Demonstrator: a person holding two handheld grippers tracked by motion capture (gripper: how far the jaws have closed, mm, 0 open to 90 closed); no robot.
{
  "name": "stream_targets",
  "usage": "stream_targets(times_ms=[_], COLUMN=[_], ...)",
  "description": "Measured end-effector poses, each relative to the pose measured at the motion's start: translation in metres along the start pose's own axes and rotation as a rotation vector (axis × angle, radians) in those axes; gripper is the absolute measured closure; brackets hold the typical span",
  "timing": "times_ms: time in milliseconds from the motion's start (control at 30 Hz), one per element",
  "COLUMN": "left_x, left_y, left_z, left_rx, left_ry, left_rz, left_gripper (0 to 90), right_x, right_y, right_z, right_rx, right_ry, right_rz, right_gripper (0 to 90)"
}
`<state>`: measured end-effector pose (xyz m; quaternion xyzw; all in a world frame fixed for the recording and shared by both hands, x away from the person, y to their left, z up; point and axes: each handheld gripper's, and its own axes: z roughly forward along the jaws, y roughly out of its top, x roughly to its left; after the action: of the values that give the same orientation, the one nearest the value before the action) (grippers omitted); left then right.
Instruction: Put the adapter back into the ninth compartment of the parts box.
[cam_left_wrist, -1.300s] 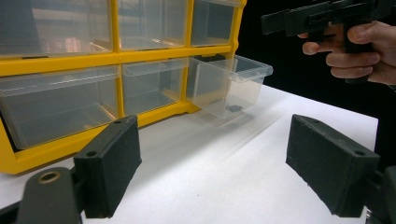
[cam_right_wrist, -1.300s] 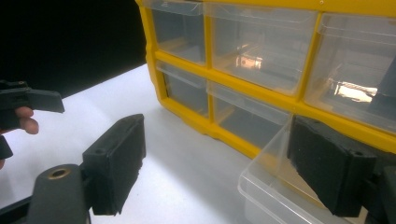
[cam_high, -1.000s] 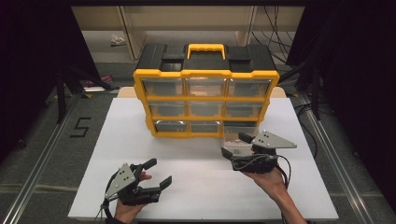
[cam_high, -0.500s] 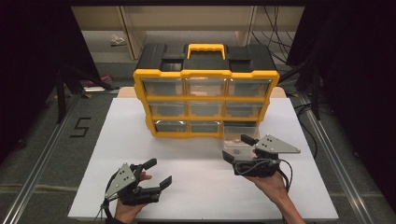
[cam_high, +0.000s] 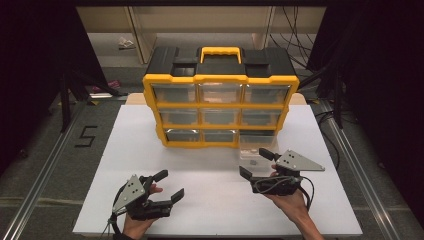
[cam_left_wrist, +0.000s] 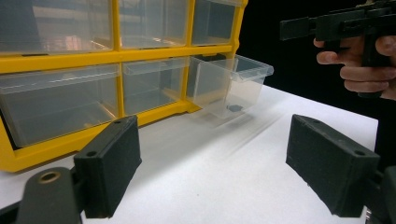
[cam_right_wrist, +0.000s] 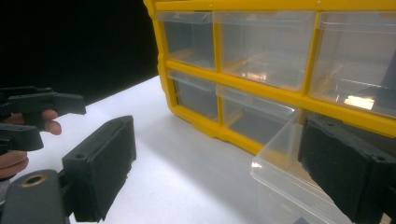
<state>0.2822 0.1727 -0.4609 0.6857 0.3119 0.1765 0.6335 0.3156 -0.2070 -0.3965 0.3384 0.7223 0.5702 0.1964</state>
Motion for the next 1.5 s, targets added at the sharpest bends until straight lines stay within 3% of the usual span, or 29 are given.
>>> stream_targets(times_ms=[667,1500], left_x=[0.000,-0.001], left_y=[0.000,0.000], left_z=[0.000,0.000], left_rx=[0.000,-0.004], left_ry=[-0.001,-0.014], left_rz=[0.002,0.000], left_gripper=[17.3,17.3], right_x=[0.003,0.002], right_y=[-0.013,-0.026], right_z=[-0.005,-0.012], right_rx=[-0.006,0.004], right_ry=[0.005,-0.047], right_rz=[-0.016,-0.002], right_gripper=[6.6,0.6])
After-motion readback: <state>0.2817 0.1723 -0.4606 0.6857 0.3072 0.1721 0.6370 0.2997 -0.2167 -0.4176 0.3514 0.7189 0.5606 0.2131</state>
